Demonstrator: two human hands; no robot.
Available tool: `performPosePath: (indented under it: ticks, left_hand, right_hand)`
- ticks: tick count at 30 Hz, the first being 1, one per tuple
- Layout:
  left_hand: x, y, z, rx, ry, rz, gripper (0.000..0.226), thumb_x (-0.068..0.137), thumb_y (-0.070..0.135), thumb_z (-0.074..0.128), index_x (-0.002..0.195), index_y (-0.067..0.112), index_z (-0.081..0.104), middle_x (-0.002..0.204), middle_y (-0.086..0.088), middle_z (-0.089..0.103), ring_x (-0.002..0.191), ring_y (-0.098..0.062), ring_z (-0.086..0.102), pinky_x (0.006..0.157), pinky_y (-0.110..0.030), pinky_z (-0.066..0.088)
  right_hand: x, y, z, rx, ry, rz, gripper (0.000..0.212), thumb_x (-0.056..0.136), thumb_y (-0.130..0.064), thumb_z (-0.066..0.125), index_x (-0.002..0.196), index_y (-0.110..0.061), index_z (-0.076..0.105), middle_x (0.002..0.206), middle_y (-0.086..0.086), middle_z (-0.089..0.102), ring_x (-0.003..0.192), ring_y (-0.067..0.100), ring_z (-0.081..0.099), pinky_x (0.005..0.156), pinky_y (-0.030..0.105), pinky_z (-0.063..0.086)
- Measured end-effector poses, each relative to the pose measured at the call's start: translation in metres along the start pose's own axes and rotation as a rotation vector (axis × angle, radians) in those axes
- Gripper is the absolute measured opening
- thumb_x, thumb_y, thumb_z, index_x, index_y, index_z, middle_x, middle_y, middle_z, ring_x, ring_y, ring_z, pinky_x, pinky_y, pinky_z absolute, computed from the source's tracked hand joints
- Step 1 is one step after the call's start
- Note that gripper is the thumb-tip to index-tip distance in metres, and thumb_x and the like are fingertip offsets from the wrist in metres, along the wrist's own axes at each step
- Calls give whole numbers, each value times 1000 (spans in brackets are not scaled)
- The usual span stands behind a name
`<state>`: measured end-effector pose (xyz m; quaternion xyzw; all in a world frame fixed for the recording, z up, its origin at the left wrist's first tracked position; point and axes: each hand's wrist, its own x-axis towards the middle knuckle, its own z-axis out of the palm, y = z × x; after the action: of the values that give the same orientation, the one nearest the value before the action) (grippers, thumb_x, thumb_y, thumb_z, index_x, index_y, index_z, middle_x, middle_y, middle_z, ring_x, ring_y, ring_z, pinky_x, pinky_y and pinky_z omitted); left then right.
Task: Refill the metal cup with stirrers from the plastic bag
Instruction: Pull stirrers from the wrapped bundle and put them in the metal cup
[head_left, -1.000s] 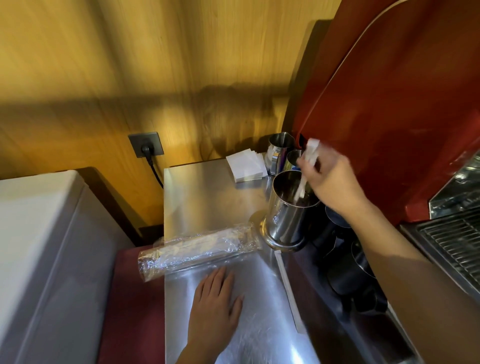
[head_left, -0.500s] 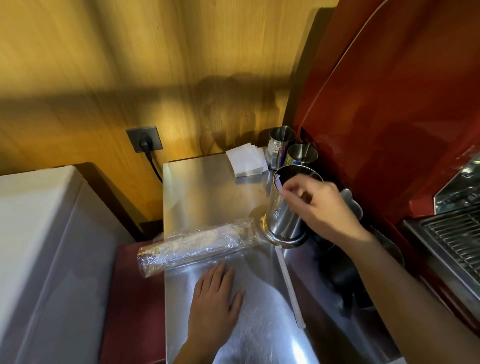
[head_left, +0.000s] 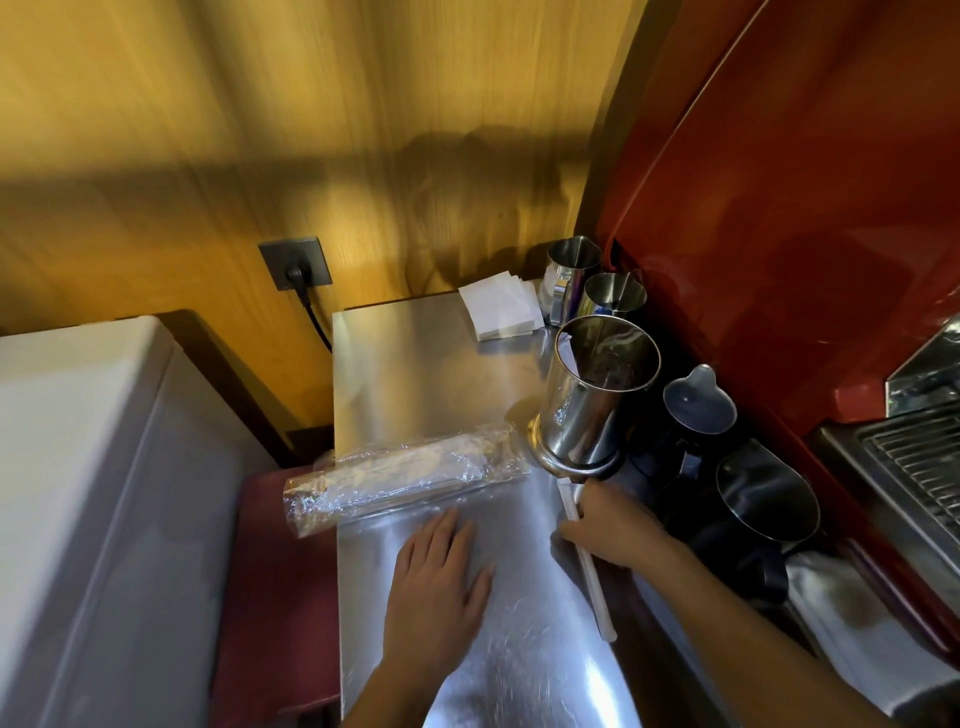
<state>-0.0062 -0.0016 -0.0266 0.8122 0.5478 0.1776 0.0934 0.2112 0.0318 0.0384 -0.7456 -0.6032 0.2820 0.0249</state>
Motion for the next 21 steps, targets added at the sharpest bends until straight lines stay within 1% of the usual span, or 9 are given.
performPosePath:
  ticks: [2,4,6,9,11,13,16,20,21]
  left_hand:
    - [0,0,0,-3,4,0,46,86,45,47,120,16,58,130,-4,59,123,-18,44,104,-29,25]
    - [0,0,0,-4,3,-4,46,86,45,47,119,16,59,129,-4,59,122,-18,46,103,-30,26]
    - [-1,0,-1,-1,6,-6,47,85,45,46,118,15,60,128,-5,60,120,-21,51,102,-30,27]
    - [0,2,-3,-1,10,-7,47,84,44,47,117,14,61,126,-6,62,117,-24,56,101,-31,28]
    - [0,3,-4,1,10,-4,47,83,44,47,116,14,62,126,-6,62,116,-24,57,101,-31,29]
    - [0,3,-5,-4,11,-5,46,84,43,48,116,14,62,126,-6,62,116,-24,57,101,-32,30]
    - [-1,3,-6,-11,3,-16,46,83,44,48,115,14,63,124,-6,63,115,-24,58,100,-32,31]
    - [0,4,-7,-4,-10,-22,47,83,44,47,114,13,64,123,-6,64,115,-24,58,101,-31,30]
    - [0,4,-7,-4,-9,-22,47,83,44,47,114,12,64,122,-6,64,115,-24,58,101,-32,30]
  right_hand:
    - [3,-3,6,-69,22,15,13,74,-29,53,73,-18,49,86,6,65,85,28,61,63,26,39]
    - [5,-6,11,-127,-3,20,14,78,-29,50,80,-16,54,96,8,66,91,28,61,68,27,40]
    - [5,-10,11,-142,-76,7,19,80,-31,48,83,-14,59,98,8,65,93,26,60,70,27,41]
    - [2,-17,-5,-23,-123,-38,17,77,-31,54,68,-18,50,83,9,61,81,25,59,67,31,45]
    - [-3,-28,-25,36,-46,-69,19,79,-31,53,66,-18,48,78,10,60,75,26,57,66,33,46]
    - [-10,-41,-50,56,73,-113,23,81,-28,51,63,-13,49,74,13,62,70,29,56,61,32,41]
    - [-22,-58,-87,181,212,-239,20,81,-20,51,68,-6,58,70,16,64,66,30,58,55,32,39]
    - [-43,-72,-130,408,444,-447,14,84,-15,54,73,-7,59,63,18,62,48,12,47,47,26,38]
    - [-46,-74,-138,478,508,-495,13,85,-15,55,75,-8,59,63,19,61,46,13,47,45,26,38]
